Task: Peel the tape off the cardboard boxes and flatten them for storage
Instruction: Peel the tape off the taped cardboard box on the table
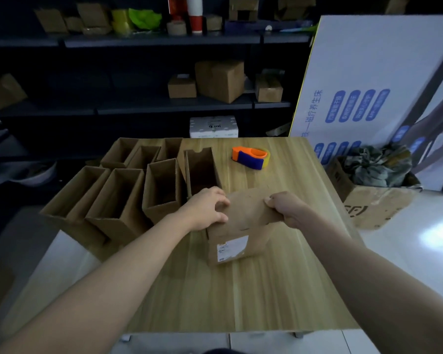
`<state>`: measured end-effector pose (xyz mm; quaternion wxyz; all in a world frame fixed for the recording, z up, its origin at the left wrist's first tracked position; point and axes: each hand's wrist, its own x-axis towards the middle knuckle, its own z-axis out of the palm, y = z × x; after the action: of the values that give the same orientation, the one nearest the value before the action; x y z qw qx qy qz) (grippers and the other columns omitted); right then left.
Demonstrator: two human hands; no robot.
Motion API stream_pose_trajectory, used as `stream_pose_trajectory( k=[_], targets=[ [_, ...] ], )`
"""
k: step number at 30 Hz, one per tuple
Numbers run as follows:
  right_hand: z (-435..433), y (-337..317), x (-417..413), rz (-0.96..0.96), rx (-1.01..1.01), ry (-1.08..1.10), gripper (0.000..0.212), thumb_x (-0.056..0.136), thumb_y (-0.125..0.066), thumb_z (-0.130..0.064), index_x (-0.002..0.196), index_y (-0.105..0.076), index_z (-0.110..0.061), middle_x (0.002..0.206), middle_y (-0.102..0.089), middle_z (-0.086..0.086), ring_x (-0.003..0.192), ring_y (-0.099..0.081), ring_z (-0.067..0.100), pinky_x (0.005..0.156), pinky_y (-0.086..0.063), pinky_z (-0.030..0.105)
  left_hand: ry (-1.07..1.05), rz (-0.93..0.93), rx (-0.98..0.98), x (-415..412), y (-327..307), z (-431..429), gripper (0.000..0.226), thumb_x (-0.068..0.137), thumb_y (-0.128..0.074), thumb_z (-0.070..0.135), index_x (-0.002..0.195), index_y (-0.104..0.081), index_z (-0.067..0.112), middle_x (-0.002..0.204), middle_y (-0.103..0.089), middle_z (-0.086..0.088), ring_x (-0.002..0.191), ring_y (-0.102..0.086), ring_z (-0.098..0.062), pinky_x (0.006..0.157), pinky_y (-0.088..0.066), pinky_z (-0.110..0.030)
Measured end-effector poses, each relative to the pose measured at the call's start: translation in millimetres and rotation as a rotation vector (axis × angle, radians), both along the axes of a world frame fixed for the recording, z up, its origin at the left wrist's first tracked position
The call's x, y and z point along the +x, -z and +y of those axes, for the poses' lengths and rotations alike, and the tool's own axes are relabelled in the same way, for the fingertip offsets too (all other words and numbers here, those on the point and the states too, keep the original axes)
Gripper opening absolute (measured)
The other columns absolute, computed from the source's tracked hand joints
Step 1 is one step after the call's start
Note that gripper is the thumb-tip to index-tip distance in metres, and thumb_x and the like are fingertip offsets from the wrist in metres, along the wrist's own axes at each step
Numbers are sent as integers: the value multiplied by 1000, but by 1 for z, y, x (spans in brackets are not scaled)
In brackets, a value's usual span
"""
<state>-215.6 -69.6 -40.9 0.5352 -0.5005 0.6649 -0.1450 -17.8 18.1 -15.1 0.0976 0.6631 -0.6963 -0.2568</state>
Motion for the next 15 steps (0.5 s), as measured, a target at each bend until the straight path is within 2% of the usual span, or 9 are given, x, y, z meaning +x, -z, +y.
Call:
stream_pose_trajectory(
  k=[2,4,6,7,8,10,13,15],
  targets=[
    [0,7,0,-1,4,13,35,96,-53,-22,121,-55,2,121,-57,14,109,-55,28,100,-46,44,2,-52,4,-1,11,5,52,86,-66,29,135,-50,20,142,-38,4,130,-36,-15,110,-31,-34],
    [0,12,-2,22,2,10,37,96,-53,-23,122,-52,3,119,-57,15,109,-56,29,98,-47,42,-11,-58,-8,-1,20,8,49,88,-64,29,134,-51,19,141,-40,3,130,-36,-14,109,-30,-31],
    [0,14,-4,152,-67,-89,46,95,-56,-30,127,-50,2,120,-57,16,109,-56,30,91,-48,41,-24,-61,-33,-1,24,7,43,89,-62,29,130,-55,18,139,-44,3,127,-39,-13,106,-32,-29],
    [-1,15,-5,249,-141,-170,56,91,-60,-35,134,-44,-1,126,-53,15,114,-54,30,91,-48,41,-27,-65,-38,-2,25,5,42,89,-62,28,129,-56,18,137,-46,3,125,-41,-14,104,-33,-29],
    [0,12,-6,350,-235,-254,72,87,-65,-41,142,-35,-6,136,-45,14,123,-47,31,95,-45,41,-30,-68,-37,-2,25,3,41,89,-63,28,128,-56,17,136,-47,2,123,-43,-14,104,-35,-29],
    [2,6,-4,487,-427,-467,100,76,-72,-52,151,-16,-19,154,-21,8,141,-22,32,111,-28,48,-37,-70,-37,-2,26,-1,41,88,-64,27,127,-57,17,133,-48,2,121,-45,-15,102,-37,-30],
    [1,4,5,561,-478,-824,115,69,-74,-57,153,-2,-25,161,0,-2,147,8,27,118,-3,53,-37,-72,-47,-2,27,-4,39,87,-65,28,125,-60,17,131,-50,2,119,-46,-15,101,-38,-30],
    [-3,8,11,629,-446,-947,120,68,-74,-58,153,3,-24,161,5,-4,146,17,25,118,5,52,-40,-78,-68,-1,28,-4,36,88,-64,29,122,-62,18,128,-52,3,116,-48,-15,99,-39,-30]
  ],
)
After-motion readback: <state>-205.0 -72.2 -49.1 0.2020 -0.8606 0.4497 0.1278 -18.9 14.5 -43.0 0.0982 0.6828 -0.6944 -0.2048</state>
